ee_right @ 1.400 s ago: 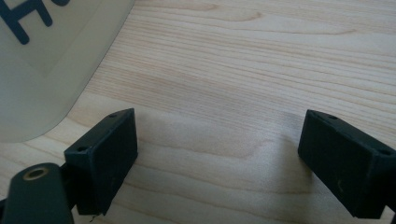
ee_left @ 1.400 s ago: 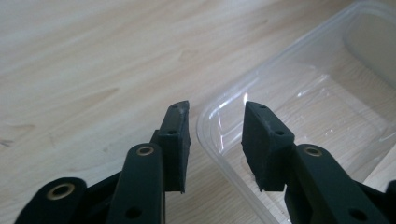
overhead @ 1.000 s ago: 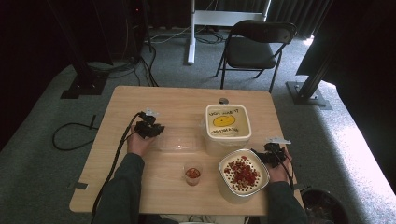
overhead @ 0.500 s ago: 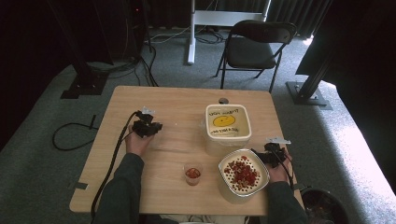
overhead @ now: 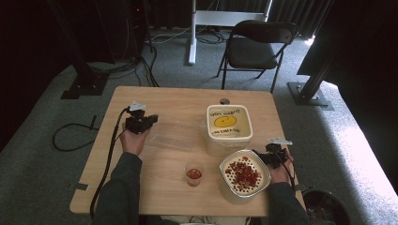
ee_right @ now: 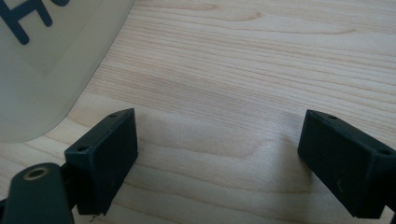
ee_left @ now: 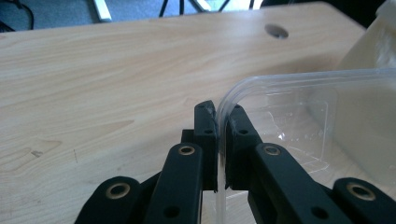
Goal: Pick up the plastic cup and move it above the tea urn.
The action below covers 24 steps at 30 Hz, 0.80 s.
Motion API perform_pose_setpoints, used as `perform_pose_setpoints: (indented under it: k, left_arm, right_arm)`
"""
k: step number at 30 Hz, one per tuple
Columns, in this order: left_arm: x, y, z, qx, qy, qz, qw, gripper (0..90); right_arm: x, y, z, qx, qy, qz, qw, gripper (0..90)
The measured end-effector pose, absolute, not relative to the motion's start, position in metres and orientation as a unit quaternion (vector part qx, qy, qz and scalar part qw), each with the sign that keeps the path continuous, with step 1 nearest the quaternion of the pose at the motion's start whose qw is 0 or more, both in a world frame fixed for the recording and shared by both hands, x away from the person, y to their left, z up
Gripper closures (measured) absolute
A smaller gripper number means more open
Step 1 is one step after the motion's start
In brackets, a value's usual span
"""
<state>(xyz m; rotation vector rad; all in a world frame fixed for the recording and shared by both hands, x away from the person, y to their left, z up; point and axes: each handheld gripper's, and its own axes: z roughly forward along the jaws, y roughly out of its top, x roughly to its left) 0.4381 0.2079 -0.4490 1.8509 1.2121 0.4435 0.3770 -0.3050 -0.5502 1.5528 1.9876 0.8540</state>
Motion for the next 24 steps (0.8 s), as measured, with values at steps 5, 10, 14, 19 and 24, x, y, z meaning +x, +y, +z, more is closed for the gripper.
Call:
perform_pose_setpoints:
  k: [5,10,14,19,24]
  left_arm:
    - [0.438,0.207,-0.436,0.735,0.485,0.186,0.436,86.4]
    - [0.436,0.202,-0.419,0.727,0.48,0.198,0.448,86.4]
    - [0.435,0.197,-0.406,0.719,0.477,0.197,0.465,86.4]
    - [0.438,0.189,-0.391,0.71,0.477,0.198,0.479,86.4]
    - [0.44,0.17,-0.372,0.705,0.466,0.205,0.493,86.4]
  right_arm:
    - [0.377,-0.305,-0.55,0.566,0.725,0.312,0.237,11.4]
    - [0.377,-0.305,-0.55,0.566,0.725,0.312,0.237,11.4]
    - [0.377,-0.305,-0.55,0.565,0.726,0.313,0.236,12.5]
    - [0.377,-0.305,-0.55,0.564,0.726,0.313,0.236,12.8]
    - [0.377,-0.305,-0.55,0.564,0.726,0.313,0.236,12.8]
